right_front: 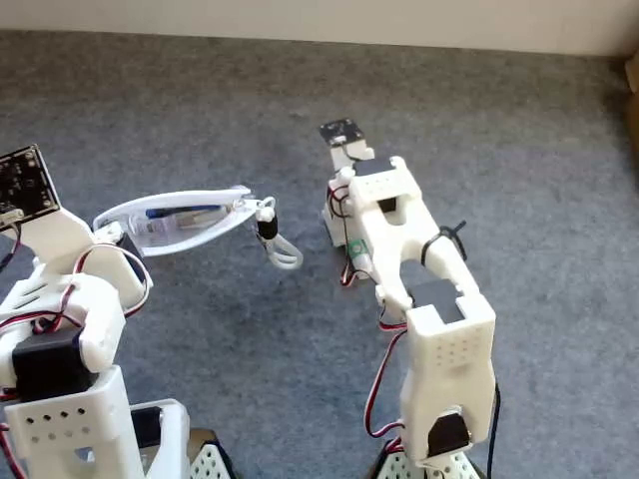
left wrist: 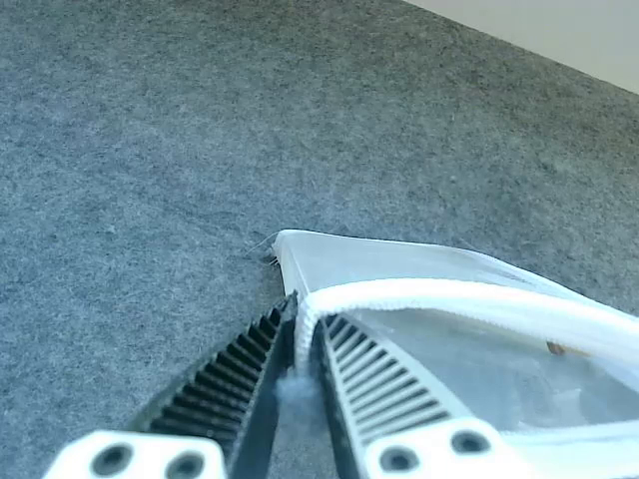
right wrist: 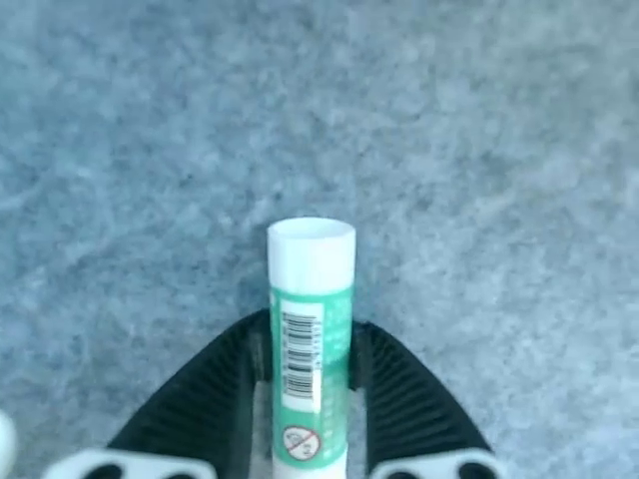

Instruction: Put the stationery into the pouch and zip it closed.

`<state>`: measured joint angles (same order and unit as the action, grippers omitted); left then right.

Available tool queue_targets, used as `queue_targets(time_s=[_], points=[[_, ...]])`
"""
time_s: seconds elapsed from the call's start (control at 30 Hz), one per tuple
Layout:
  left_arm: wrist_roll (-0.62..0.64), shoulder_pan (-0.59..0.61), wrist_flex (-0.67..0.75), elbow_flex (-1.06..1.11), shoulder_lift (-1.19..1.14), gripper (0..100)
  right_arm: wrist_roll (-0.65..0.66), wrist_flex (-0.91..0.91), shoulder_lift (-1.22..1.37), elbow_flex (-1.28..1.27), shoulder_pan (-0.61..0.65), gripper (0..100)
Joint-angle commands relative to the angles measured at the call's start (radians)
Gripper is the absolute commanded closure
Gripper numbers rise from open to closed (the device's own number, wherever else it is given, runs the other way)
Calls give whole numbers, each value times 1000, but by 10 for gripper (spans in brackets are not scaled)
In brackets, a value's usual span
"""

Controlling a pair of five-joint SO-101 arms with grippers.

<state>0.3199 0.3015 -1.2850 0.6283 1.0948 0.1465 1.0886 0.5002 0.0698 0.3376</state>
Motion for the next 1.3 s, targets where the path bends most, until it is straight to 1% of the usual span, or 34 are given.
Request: queue_targets(time_s=[0.0, 0.07, 0.3, 0.47, 0.77, 1.03, 1.27], points=[[9, 15, 20, -4, 15, 989, -6, -15, -58, 44, 22, 993], [9, 15, 20, -4, 15, 989, -9, -15, -108, 41, 31, 993], [9, 15, 20, -4, 15, 989, -11, 91, -318, -59, 108, 993], [9, 15, 20, -4, 15, 989, -11, 91, -498, -183, 145, 993], [9, 15, 23, 7, 15, 989, -12, 82, -901, -386, 193, 993], [11, 13, 23, 7, 15, 989, -12, 82, -1150, -469, 214, 993], [11, 13, 23, 7, 15, 989, -14, 82, -1334, -487, 214, 993]])
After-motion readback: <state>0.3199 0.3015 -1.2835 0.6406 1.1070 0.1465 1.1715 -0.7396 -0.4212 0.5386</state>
